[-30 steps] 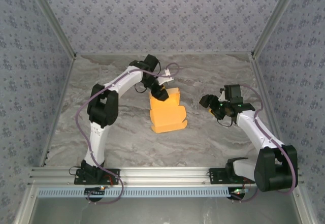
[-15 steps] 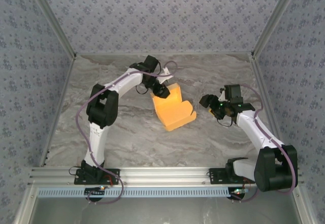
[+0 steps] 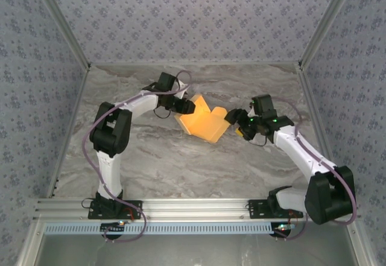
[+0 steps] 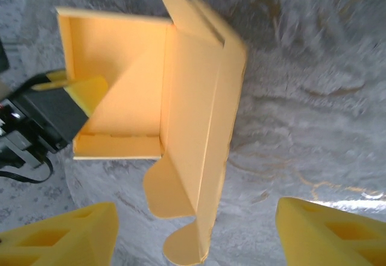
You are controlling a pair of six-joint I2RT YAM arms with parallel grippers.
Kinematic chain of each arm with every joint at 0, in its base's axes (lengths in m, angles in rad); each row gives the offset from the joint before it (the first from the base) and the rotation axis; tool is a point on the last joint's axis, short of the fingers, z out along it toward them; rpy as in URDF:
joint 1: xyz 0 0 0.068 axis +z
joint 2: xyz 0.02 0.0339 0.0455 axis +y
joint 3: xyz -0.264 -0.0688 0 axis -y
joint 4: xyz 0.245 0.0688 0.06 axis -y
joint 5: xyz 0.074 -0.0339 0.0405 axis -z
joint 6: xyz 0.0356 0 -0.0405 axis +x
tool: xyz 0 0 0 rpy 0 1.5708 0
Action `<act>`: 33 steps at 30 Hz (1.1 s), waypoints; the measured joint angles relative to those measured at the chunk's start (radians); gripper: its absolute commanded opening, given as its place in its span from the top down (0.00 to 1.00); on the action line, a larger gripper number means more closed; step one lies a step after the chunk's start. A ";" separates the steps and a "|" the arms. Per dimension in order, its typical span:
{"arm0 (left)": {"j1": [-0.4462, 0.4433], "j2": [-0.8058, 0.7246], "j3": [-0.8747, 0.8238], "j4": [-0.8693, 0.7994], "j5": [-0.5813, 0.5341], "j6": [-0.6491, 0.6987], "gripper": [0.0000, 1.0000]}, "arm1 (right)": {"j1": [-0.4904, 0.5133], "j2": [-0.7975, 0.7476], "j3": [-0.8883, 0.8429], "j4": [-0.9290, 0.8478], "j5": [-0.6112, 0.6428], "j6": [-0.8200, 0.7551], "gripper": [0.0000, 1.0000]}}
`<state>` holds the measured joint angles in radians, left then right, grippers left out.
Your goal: Fold the paper box
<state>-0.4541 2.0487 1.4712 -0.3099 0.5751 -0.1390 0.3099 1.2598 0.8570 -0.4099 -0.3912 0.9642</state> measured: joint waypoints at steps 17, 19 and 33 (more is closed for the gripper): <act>0.001 -0.126 -0.229 0.223 -0.014 -0.208 0.29 | 0.082 0.241 0.168 -0.056 0.117 -0.074 0.88; 0.002 -0.165 -0.263 0.245 -0.011 -0.238 0.22 | 0.082 0.256 0.231 -0.109 0.135 -0.145 0.89; 0.124 -0.540 -0.417 0.375 -0.076 -0.360 0.01 | 0.112 0.290 0.481 -0.391 0.283 -0.856 0.91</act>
<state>-0.3302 1.5085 1.0542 0.0654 0.4992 -0.4988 0.4217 1.5494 1.3380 -0.8013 -0.1085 0.1085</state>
